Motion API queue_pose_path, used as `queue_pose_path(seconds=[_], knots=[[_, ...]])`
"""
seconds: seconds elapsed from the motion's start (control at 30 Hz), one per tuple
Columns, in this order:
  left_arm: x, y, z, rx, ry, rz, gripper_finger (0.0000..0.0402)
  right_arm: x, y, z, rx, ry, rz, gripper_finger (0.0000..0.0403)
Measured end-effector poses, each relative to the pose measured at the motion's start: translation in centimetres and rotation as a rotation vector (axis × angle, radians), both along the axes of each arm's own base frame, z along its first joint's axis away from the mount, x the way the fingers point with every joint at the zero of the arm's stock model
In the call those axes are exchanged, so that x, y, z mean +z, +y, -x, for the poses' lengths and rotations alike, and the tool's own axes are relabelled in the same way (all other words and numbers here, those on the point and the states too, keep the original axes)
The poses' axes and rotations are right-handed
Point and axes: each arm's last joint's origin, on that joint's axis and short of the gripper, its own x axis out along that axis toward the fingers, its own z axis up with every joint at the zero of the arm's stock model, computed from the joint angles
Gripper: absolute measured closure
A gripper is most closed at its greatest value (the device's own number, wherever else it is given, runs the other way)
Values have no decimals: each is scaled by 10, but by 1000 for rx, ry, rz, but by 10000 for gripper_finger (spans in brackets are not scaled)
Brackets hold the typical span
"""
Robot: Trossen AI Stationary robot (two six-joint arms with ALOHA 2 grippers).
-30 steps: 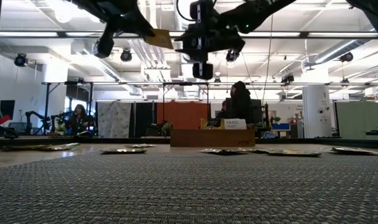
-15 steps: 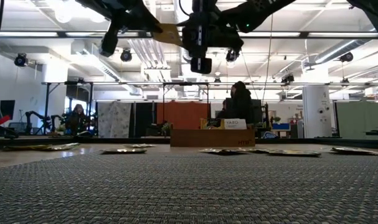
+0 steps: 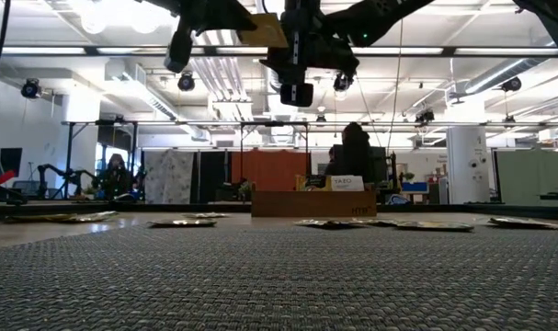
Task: Pick & Place Tea
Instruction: Put the orange tea bag into the middle section of the wooden organizer
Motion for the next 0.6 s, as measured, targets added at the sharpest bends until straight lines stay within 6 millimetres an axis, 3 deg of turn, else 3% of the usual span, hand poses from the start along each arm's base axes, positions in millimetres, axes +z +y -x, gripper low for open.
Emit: queue_pose_path(seconds=[0.3,0.6], knots=[[4,3,-2,-1,-8,-2,401,0,13,-3,69,0,-36,211],[3,3,-2,-8,-14,11,399,0,14,-4,78,-17,-19,292]])
